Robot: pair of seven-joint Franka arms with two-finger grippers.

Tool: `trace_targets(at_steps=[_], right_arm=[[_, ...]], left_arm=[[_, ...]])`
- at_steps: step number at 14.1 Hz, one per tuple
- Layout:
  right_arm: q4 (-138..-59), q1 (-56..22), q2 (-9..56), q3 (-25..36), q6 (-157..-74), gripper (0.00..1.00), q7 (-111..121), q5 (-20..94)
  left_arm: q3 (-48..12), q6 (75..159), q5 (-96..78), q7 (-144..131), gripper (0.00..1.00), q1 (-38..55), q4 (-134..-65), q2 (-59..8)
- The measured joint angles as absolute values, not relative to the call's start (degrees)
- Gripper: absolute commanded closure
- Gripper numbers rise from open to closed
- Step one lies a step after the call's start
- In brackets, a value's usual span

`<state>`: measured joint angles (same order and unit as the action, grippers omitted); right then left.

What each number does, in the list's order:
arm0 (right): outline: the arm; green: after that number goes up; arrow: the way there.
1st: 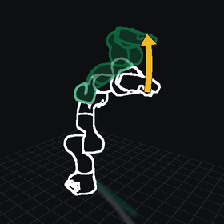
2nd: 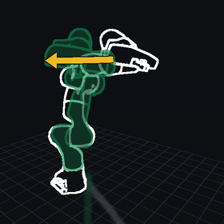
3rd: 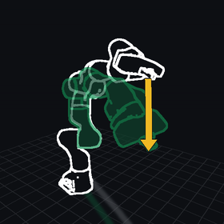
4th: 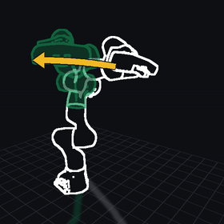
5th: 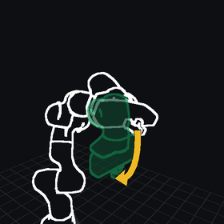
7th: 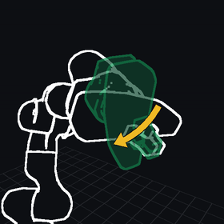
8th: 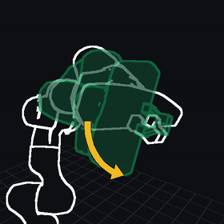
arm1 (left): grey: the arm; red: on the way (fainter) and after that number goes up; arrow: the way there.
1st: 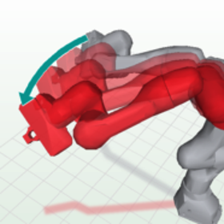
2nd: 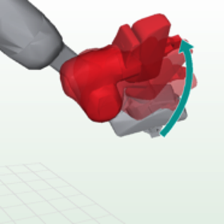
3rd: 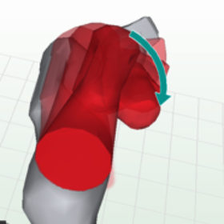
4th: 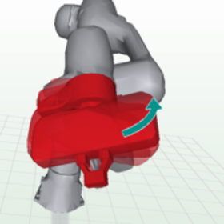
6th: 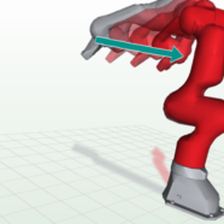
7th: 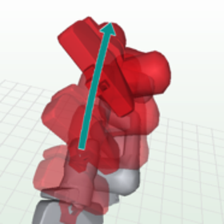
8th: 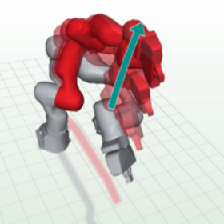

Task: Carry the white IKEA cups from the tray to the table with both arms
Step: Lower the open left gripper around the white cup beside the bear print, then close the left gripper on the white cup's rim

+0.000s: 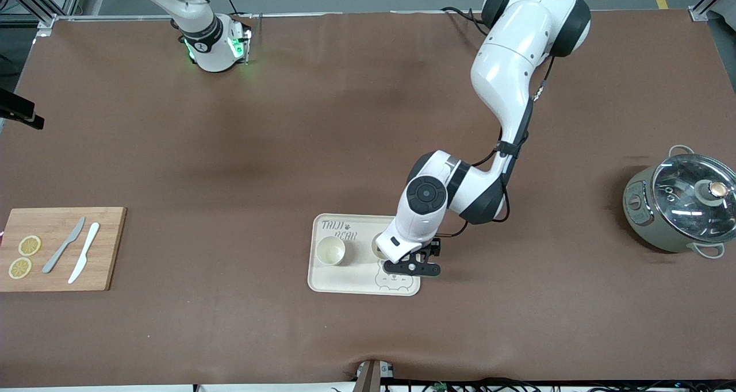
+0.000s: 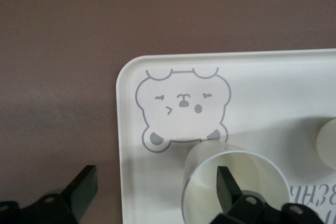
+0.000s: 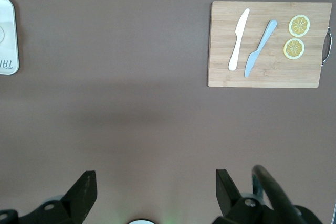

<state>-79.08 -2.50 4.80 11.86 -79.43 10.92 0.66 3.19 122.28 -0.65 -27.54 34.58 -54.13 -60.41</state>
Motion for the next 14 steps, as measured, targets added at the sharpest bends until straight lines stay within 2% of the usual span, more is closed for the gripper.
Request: trace_targets(at_steps=[8, 14], right_arm=[[-79.1, -2.5, 4.8, 11.9, -79.4, 0.0, 10.9, 0.7], [-79.1, -2.5, 4.8, 11.9, -79.4, 0.0, 10.9, 0.7]], left_arm=[[3.2, 121.9, -1.1, -28.2, 0.0, 34.8, -54.1, -61.2], [3.1, 115.8, -2.0, -29.4, 0.0, 35.2, -53.9, -61.2]])
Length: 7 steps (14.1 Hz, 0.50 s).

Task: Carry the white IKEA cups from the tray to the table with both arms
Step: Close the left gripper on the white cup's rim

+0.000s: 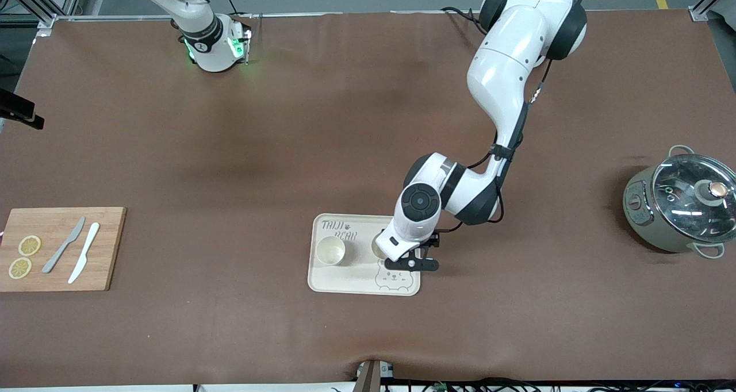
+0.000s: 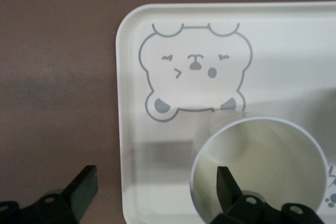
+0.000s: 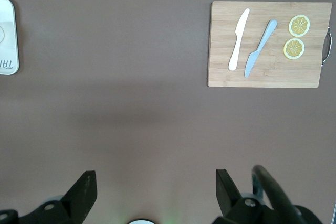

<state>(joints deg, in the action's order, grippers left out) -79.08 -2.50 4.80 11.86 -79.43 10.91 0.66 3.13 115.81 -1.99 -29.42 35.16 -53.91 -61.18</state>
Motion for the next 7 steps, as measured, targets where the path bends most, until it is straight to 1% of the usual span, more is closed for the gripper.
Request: trace_targets(at_steps=[2, 4, 6, 7], right_arm=[[-79.1, -2.5, 4.8, 11.8, -79.4, 0.0, 10.9, 0.7], [-79.1, -2.5, 4.8, 11.8, -79.4, 0.0, 10.9, 0.7], [-79.1, -2.5, 4.8, 11.8, -79.4, 0.0, 10.9, 0.7], [-79.1, -2.5, 4.8, 11.8, -79.4, 0.0, 10.9, 0.7]], left_arm=[[3.1, 114.8, -2.2, -29.5, 0.15, 35.3, -53.8, -61.1], [3.1, 114.4, -2.2, -29.5, 0.37, 35.3, -53.7, -60.9], [3.1, 114.3, -2.3, -29.5, 0.66, 35.3, -53.4, -60.9], [3.1, 114.3, -2.3, -29.5, 0.78, 35.3, -53.3, -60.9]])
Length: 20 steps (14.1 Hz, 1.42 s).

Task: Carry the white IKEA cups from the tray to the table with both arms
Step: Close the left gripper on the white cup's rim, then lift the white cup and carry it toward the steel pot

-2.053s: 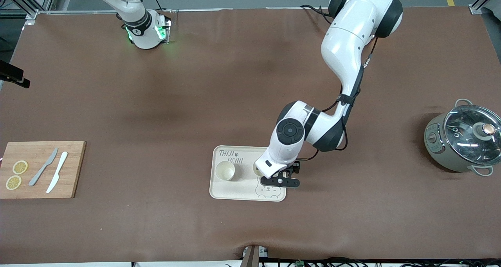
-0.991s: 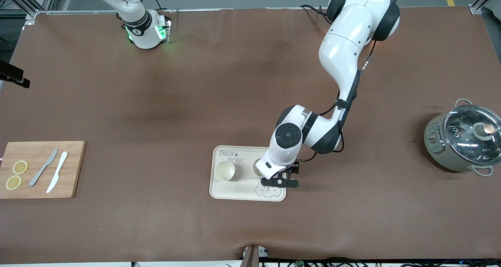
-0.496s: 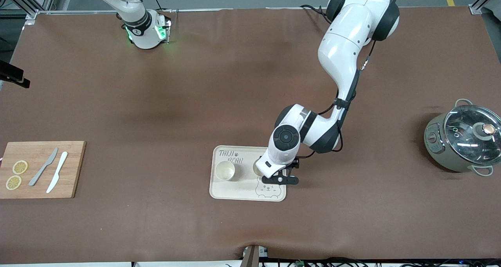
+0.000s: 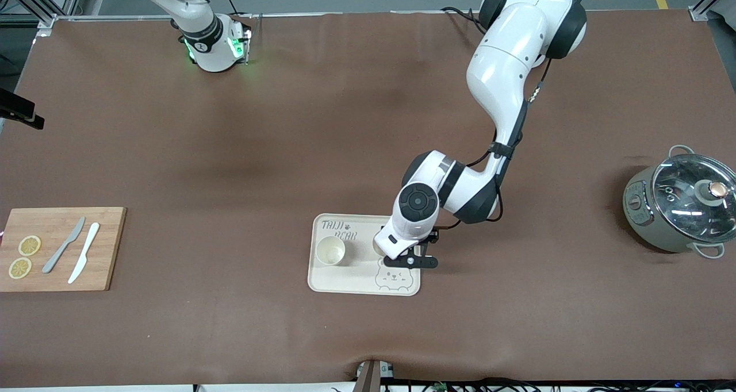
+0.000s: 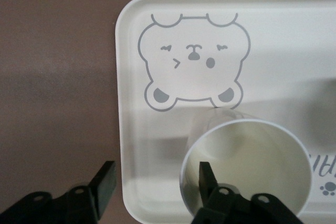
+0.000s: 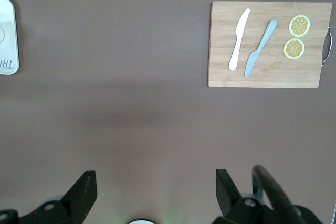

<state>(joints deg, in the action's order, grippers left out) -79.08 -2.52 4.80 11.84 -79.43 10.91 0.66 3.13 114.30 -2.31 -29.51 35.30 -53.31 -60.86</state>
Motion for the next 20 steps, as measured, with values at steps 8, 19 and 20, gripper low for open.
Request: trace_targets(at_steps=[8, 19, 20], right_arm=[[-79.1, -2.5, 4.8, 11.8, -79.4, 0.0, 10.9, 0.7], [-79.1, -2.5, 4.8, 11.8, -79.4, 0.0, 10.9, 0.7], [-79.1, -2.5, 4.8, 11.8, -79.4, 0.0, 10.9, 0.7]], left_arm=[[3.0, 114.0, -3.3, -29.5, 1.0, 35.3, -52.8, -60.1], [3.1, 113.8, -3.3, -31.7, 1.0, 35.3, -52.5, -58.6], [3.1, 113.8, -3.3, -32.0, 1.0, 35.3, -52.5, -57.7]])
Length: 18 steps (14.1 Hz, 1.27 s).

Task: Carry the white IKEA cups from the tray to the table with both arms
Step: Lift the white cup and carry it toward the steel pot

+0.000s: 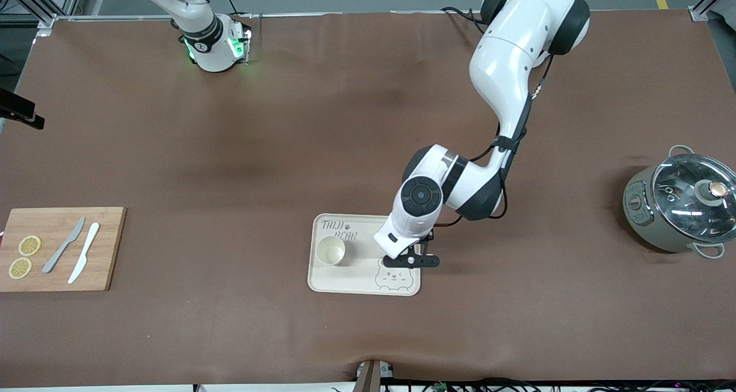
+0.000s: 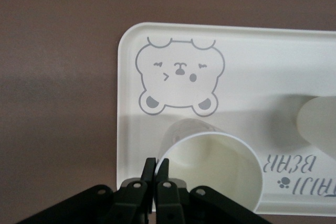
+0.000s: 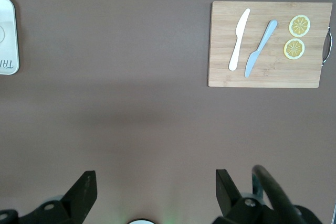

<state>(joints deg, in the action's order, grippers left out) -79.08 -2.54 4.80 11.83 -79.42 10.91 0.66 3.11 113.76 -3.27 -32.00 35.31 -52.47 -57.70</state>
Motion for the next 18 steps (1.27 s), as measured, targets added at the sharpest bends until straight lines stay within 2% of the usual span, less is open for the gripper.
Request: trace_targets(at_steps=[4, 10, 14, 18], right_arm=[[-79.1, -2.5, 4.8, 11.8, -79.4, 0.0, 10.9, 0.7], [-79.1, -2.7, 4.8, 11.8, -79.4, 0.0, 10.9, 0.7], [-79.1, -2.9, 4.8, 11.8, -79.4, 0.0, 10.9, 0.7], [-79.1, -2.9, 4.8, 11.8, -79.4, 0.0, 10.9, 0.7]], left_arm=[[3.2, 113.6, -3.3, -32.5, 1.0, 35.2, -52.4, -53.9], [3.6, 108.2, -3.3, -32.1, 1.0, 33.9, -52.4, -50.3], [3.9, 102.3, -3.3, -26.6, 1.0, 31.0, -52.5, -47.5], [4.0, 101.4, -3.3, -20.1, 1.0, 26.6, -55.3, -44.4]])
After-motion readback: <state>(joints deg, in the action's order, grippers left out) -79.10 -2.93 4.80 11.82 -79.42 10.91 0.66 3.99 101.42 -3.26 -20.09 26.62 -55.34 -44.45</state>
